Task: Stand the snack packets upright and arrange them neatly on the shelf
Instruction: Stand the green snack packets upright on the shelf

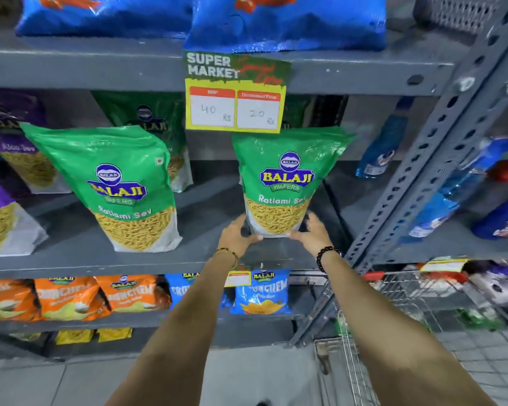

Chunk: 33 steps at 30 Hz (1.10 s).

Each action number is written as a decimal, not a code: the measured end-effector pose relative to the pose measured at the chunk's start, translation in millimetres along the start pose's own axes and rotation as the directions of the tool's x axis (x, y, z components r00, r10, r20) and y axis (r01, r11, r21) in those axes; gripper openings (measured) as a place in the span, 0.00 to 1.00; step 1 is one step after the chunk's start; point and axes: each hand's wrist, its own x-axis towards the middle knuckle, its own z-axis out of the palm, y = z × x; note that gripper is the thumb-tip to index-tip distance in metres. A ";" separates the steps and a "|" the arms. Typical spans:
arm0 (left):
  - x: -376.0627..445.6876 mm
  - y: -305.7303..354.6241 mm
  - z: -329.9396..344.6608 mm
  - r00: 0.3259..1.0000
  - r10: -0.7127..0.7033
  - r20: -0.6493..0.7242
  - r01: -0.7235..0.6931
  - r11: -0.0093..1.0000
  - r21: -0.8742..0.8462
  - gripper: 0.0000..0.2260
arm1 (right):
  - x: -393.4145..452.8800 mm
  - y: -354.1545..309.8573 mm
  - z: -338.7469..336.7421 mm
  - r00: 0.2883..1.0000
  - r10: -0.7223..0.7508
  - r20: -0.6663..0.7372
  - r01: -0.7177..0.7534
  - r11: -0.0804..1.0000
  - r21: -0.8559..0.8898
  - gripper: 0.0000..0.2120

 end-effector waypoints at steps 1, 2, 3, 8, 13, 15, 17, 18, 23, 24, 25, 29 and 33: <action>-0.9 -0.2 0.0 1.000 -0.003 -0.015 0.003 1.000 0.005 0.30 | 3.0 4.3 0.2 1.000 -0.006 0.003 0.006 1.000 0.006 0.37; -1.9 -1.0 -0.4 1.000 -0.006 -0.028 0.006 1.000 0.012 0.30 | 4.6 7.6 0.2 1.000 -0.010 0.010 0.010 1.000 0.013 0.38; -2.7 -2.4 -1.0 0.999 -0.004 -0.040 0.004 1.000 0.018 0.29 | 4.2 8.7 0.4 1.000 -0.019 0.015 0.018 1.000 0.018 0.38; -14.1 -6.0 -2.8 0.997 0.029 -0.066 -0.029 1.000 0.001 0.21 | -10.0 5.8 -0.9 0.997 -0.062 0.037 0.061 0.997 0.040 0.36; -22.7 -5.7 -3.2 0.996 0.038 -0.079 -0.040 0.999 -0.026 0.20 | -15.4 11.1 -1.0 0.996 -0.079 0.045 0.075 0.995 0.071 0.34; -24.7 -5.0 -3.4 0.996 0.038 -0.076 -0.040 0.999 -0.024 0.20 | -15.2 12.7 -1.8 0.996 -0.080 0.043 0.077 0.995 0.065 0.33; -25.2 -3.8 -3.5 0.997 0.037 -0.071 -0.039 0.999 -0.022 0.20 | -14.3 13.1 -2.6 0.995 -0.089 0.041 0.087 0.995 0.047 0.33; -25.1 -3.2 -3.9 0.997 0.034 -0.069 -0.036 0.999 -0.022 0.20 | -13.7 13.2 -2.6 0.995 -0.090 0.040 0.088 0.995 0.037 0.34; -26.0 -0.6 -5.5 0.998 0.016 -0.067 -0.018 1.000 -0.025 0.20 | -11.3 14.7 0.7 0.996 -0.086 0.032 0.086 0.996 0.001 0.40; -26.3 -0.4 -5.4 0.998 0.014 -0.067 -0.015 1.000 -0.023 0.21 | -11.0 15.5 1.6 0.996 -0.085 0.027 0.085 0.996 -0.013 0.40; -26.5 -0.3 -5.1 0.997 0.014 -0.070 -0.015 1.000 -0.019 0.21 | -10.6 16.4 2.6 0.996 -0.085 0.020 0.085 0.996 -0.026 0.40; -28.5 1.0 -4.7 0.997 0.012 -0.082 -0.014 1.000 -0.019 0.21 | -11.7 16.0 5.5 0.995 -0.095 -0.016 0.094 0.995 -0.043 0.36; -29.1 1.6 -5.2 0.997 0.011 -0.080 -0.013 1.000 -0.020 0.20 | -13.1 13.6 5.6 0.995 -0.097 -0.025 0.096 0.995 -0.041 0.34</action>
